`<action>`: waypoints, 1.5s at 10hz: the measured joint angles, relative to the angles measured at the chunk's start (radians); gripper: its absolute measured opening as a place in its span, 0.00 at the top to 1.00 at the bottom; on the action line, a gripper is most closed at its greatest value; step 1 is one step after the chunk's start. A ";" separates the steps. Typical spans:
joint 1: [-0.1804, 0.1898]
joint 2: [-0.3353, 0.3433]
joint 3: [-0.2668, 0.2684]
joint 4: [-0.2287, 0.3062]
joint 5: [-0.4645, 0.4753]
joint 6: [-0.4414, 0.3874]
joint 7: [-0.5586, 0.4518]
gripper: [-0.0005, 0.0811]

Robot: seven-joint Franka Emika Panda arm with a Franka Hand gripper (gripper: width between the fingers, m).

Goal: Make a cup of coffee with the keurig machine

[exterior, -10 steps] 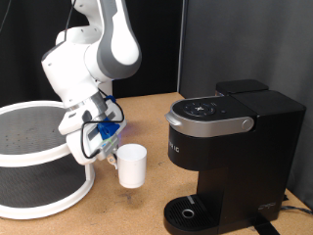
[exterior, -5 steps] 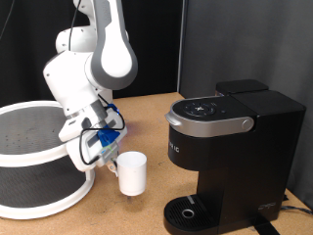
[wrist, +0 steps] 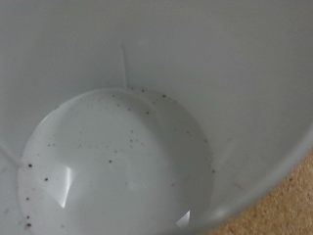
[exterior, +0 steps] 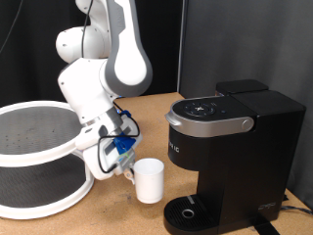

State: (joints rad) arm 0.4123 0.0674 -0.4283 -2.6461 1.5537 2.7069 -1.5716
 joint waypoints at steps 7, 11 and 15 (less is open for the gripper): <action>0.034 0.106 0.115 0.126 0.137 0.004 -0.001 0.91; 0.038 0.136 0.138 0.149 0.181 0.013 -0.016 0.91; 0.037 0.136 0.138 0.149 0.183 0.013 -0.016 0.91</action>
State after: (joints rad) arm 0.4496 0.2036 -0.2902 -2.4972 1.7366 2.7204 -1.5875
